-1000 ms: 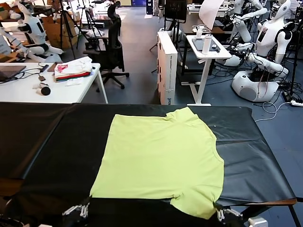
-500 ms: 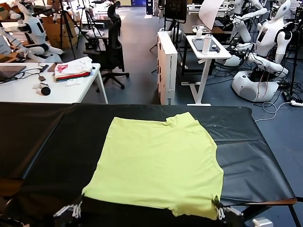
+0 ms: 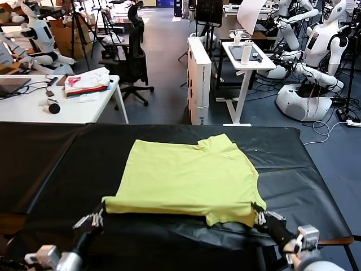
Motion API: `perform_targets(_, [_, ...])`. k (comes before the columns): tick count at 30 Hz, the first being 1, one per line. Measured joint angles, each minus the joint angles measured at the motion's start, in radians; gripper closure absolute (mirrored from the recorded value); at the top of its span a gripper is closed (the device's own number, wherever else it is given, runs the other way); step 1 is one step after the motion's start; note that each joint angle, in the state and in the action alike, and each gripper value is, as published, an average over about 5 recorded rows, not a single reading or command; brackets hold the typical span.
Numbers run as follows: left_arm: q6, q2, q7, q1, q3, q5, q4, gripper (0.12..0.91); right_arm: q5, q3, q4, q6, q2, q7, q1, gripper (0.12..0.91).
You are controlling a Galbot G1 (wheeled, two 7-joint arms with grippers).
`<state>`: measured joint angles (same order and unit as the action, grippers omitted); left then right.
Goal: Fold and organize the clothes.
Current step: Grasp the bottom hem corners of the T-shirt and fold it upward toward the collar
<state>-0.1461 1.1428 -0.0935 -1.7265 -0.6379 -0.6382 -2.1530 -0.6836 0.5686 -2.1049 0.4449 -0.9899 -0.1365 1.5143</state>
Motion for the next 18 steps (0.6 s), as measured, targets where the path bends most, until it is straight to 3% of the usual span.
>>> perform_targets(10, [-0.008, -0.023, 0.005, 0.138, 0.050, 0.024, 0.096, 0.883, 0.033, -0.098, 0.091, -0.005, -0.006, -0.003, -0.151, 0.887])
perform_targets(18, [-0.006, -0.042, 0.008, 0.192, 0.077, 0.054, 0.168, 0.883, 0.045, -0.121, 0.116, -0.009, -0.019, -0.002, -0.178, 0.887])
